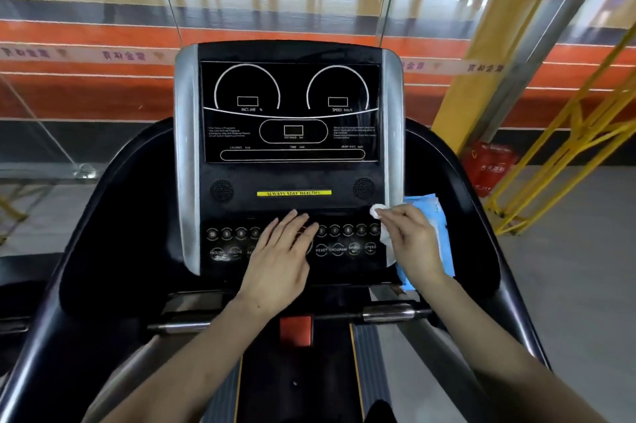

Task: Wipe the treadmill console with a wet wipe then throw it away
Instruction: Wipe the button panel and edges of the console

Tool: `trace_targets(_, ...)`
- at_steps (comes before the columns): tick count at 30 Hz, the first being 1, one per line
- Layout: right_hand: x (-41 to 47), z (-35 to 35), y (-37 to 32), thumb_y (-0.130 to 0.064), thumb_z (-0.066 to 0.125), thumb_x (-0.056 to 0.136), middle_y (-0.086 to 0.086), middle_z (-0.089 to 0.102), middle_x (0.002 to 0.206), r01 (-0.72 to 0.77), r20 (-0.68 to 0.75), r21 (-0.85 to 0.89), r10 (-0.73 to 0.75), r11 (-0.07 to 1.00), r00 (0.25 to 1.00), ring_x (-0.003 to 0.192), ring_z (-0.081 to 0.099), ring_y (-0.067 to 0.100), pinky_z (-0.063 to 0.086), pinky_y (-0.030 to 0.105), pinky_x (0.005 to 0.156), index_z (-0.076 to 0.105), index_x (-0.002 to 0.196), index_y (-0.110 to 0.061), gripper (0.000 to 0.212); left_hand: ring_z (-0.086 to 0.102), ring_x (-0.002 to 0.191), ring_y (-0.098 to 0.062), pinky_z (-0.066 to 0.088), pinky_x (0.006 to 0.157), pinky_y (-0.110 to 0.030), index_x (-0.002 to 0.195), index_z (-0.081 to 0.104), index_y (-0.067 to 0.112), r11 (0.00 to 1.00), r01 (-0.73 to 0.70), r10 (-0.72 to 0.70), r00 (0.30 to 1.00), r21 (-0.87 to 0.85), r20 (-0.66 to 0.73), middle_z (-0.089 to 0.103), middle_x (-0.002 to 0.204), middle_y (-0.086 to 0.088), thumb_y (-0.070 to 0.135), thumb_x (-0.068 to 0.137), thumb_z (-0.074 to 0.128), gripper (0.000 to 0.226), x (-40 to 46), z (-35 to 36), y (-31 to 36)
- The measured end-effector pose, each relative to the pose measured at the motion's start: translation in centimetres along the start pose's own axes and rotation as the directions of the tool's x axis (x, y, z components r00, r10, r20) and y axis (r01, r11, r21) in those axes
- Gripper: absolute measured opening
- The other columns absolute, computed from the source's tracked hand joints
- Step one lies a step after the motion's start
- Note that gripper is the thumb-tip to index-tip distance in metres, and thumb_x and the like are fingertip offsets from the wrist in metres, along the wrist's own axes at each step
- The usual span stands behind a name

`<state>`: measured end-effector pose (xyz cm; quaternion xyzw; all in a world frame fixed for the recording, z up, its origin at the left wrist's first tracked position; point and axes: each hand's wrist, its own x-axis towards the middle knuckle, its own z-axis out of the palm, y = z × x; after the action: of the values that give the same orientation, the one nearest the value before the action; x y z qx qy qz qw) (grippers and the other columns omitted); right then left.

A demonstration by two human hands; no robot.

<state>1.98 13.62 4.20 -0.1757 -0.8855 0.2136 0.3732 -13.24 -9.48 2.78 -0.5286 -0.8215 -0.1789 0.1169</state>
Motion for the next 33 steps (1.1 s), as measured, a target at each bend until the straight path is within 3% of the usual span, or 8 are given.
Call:
trace_targets(11,-1.6,1.4,0.6,0.012,0.07,0.087,0.007,0.068,0.109,0.094,0.1,-0.138,-0.081,0.986,0.992,0.101,0.064,0.028,0.055,0.036,0.092,0.076,0.117,-0.006,0.035,0.034,0.15,-0.028,0.027,0.126,-0.05,0.151,0.048,0.019,1.0,-0.003,0.003,0.999,0.001,0.054,0.046,0.156,-0.006,0.018,0.091,0.058,0.061,-3.4,3.2,3.2)
trace_targets(16,-0.8,3.0,1.8,0.019,0.074,0.075,0.005,0.067,0.092,0.135,0.095,-0.228,-0.116,0.964,0.989,0.084,0.06,0.03,0.057,0.043,0.075,0.076,0.11,-0.006,0.043,0.033,0.151,-0.029,0.031,0.123,-0.052,0.149,0.05,0.018,0.999,0.041,-0.039,0.996,-0.028,0.086,0.044,0.156,-0.007,0.017,0.091,0.057,0.058,-3.9,3.5,3.8)
trace_targets(20,-5.0,3.3,2.8,0.02,0.072,0.077,0.004,0.066,0.087,0.241,0.157,-0.224,-0.209,0.944,0.965,0.079,0.053,0.024,0.049,0.031,0.077,0.077,0.106,-0.006,0.04,0.033,0.151,-0.029,0.031,0.122,-0.052,0.146,0.052,0.018,0.994,0.095,-0.092,0.993,-0.047,0.074,0.045,0.155,-0.008,0.016,0.09,0.058,0.056,-4.8,4.1,4.2)
trace_targets(24,-6.6,3.1,3.3,0.017,0.067,0.081,0.006,0.068,0.088,0.271,0.207,-0.212,-0.228,0.939,0.951,0.078,0.057,0.027,0.055,0.039,0.074,0.077,0.11,-0.004,0.037,0.034,0.15,-0.03,0.032,0.122,-0.052,0.143,0.055,0.016,0.989,0.139,-0.137,0.99,-0.052,0.043,0.046,0.155,-0.009,0.013,0.089,0.06,0.054,-5.7,4.2,4.0)
trace_targets(27,-2.4,3.3,2.4,0.016,0.065,0.08,0.007,0.061,0.08,0.201,0.154,-0.225,-0.169,0.953,0.973,0.076,0.054,0.03,0.053,0.042,0.065,0.076,0.106,-0.008,0.037,0.034,0.151,-0.029,0.031,0.123,-0.051,0.143,0.054,0.017,0.983,0.173,-0.172,0.985,-0.054,0.029,0.045,0.155,-0.009,0.013,0.09,0.059,0.053,-6.0,4.2,3.9)
trace_targets(30,0.8,3.4,2.0,0.015,0.066,0.079,0.007,0.062,0.083,0.147,0.054,-0.235,-0.138,0.961,0.989,0.077,0.056,0.032,0.055,0.042,0.068,0.076,0.105,-0.01,0.037,0.033,0.151,-0.029,0.031,0.123,-0.052,0.143,0.054,0.017,0.983,0.175,-0.173,0.984,-0.055,0.046,0.045,0.155,-0.009,0.013,0.09,0.059,0.053,-6.1,4.4,4.4)
trace_targets(33,-3.1,4.1,2.4,0.023,0.068,0.076,0.005,0.063,0.088,0.221,0.085,-0.225,-0.206,0.949,0.975,0.08,0.051,0.027,0.052,0.039,0.072,0.075,0.107,-0.008,0.044,0.034,0.15,-0.03,0.032,0.122,-0.053,0.141,0.055,0.017,0.989,0.145,-0.142,0.988,-0.042,0.058,0.046,0.154,-0.009,0.013,0.089,0.06,0.052,-6.2,4.6,4.8)
